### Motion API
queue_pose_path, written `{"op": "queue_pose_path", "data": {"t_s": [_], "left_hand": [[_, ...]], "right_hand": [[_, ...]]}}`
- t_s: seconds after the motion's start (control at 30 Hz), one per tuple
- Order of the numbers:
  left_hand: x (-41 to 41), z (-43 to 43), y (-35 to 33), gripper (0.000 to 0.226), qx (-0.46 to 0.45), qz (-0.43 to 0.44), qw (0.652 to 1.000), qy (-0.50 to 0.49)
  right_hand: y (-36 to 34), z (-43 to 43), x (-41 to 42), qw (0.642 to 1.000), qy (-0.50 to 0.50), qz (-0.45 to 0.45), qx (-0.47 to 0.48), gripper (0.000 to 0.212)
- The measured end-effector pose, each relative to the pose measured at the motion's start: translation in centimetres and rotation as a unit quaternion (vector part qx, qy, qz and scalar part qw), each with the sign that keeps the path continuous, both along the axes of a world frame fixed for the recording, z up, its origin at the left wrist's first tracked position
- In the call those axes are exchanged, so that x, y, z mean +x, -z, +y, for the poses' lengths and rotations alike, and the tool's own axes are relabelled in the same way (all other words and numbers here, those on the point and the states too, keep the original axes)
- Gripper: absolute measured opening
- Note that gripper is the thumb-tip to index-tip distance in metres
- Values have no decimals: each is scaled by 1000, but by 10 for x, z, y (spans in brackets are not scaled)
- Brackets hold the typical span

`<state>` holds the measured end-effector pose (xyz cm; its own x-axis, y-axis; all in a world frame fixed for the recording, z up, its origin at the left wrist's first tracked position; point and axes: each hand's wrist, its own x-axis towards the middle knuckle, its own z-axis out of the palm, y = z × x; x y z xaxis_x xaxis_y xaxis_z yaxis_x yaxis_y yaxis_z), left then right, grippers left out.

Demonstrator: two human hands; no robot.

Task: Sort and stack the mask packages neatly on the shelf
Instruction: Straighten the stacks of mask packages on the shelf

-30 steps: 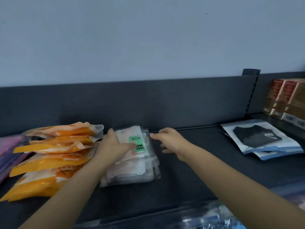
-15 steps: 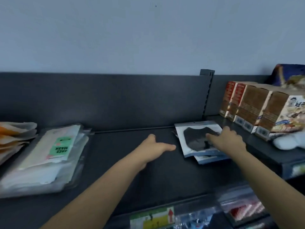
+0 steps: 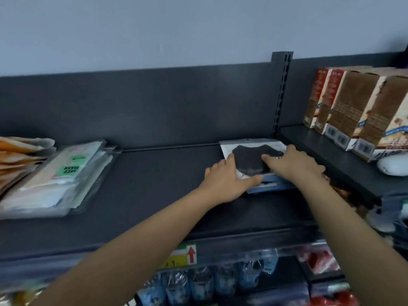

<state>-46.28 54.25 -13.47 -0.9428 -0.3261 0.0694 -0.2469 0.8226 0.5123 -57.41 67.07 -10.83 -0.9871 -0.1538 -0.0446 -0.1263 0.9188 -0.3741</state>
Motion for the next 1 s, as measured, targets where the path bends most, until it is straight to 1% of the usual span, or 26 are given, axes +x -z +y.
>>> {"op": "queue_pose_path", "data": {"t_s": [0.13,0.23,0.3,0.4,0.47,0.53,0.6,0.67,0.77,0.9,1.0], "left_hand": [[7,-1,-4,83,9,3,1000,-10],[10,-2,-9,84,8,-1,1000,-15],[9,-3,-9,89,16,-4,1000,-19],[10,-2,-11,103,85,4,996,-31],[12,-5,-13,99,158,25,986,-46],[13,-13,-15,91,225,47,972,-58],[16,-21,-17,96,266,44,961,-60],[22,-31,-19,101,284,41,956,-67],[37,-49,-22,99,269,44,957,-97],[67,-84,-20,100,240,56,960,-135],[94,-109,-20,95,222,82,955,-180]], "right_hand": [[3,-3,5,999,-13,4,-34,87],[2,-5,10,1000,-15,13,-15,89],[2,-4,13,999,-25,11,-19,95],[2,-3,20,998,-54,7,-41,109],[1,-3,24,996,-76,14,-53,110],[0,-5,31,993,-95,19,-65,105],[-2,-9,37,990,-116,13,-74,100],[-4,-15,42,986,-138,4,-94,91],[-7,-32,53,975,-173,-10,-136,75],[-9,-68,78,964,-220,-33,-149,72],[-11,-98,99,954,-254,-54,-147,63]]}}
